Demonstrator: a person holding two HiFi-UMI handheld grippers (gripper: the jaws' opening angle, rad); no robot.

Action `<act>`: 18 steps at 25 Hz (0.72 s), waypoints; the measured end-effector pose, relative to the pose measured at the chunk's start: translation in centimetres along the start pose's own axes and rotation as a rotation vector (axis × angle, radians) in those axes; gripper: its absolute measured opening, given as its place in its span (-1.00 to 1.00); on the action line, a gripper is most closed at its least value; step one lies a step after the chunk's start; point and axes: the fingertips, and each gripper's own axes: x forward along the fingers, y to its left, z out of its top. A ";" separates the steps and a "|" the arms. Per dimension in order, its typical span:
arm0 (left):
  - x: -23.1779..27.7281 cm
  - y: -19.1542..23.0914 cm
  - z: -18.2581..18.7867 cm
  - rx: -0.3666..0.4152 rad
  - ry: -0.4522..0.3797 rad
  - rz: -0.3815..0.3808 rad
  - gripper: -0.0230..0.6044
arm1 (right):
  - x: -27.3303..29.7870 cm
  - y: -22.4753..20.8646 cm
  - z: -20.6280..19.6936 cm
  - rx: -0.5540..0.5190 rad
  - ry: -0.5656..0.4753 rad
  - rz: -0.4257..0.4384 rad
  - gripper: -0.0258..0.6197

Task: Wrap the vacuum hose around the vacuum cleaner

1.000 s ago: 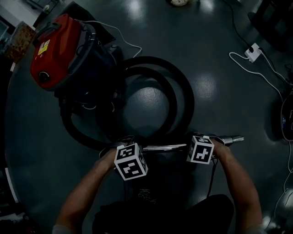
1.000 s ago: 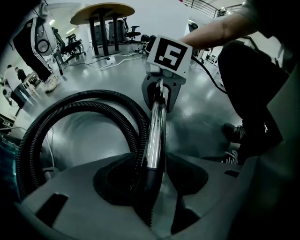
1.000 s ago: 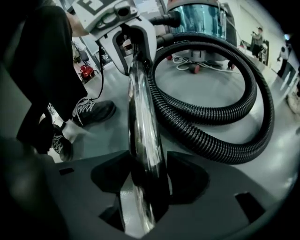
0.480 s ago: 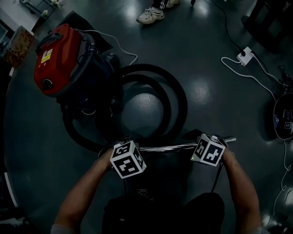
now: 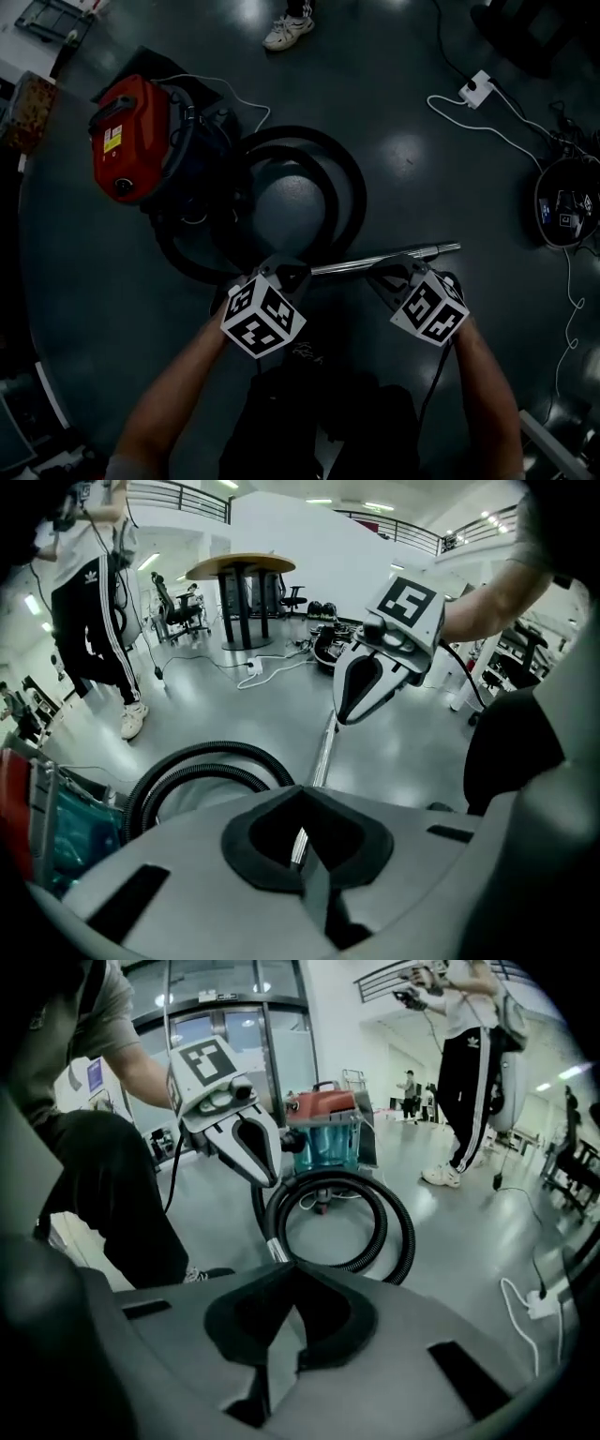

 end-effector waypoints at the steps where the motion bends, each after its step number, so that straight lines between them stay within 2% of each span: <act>1: -1.3 -0.6 0.9 0.001 -0.003 -0.004 -0.90 | -1.4 0.5 0.9 0.024 -0.013 -0.012 -0.91; 7: -9.1 -4.4 6.9 -0.034 -0.044 -0.059 -0.90 | -10.1 3.3 7.1 0.093 -0.071 -0.118 -0.91; 11: -15.2 -7.0 10.3 -0.037 -0.061 -0.061 -0.90 | -16.7 5.9 11.6 0.179 -0.129 -0.171 -0.91; 18: -26.8 -11.7 16.3 -0.119 -0.133 -0.041 -0.90 | -28.8 11.3 19.2 0.314 -0.237 -0.244 -0.91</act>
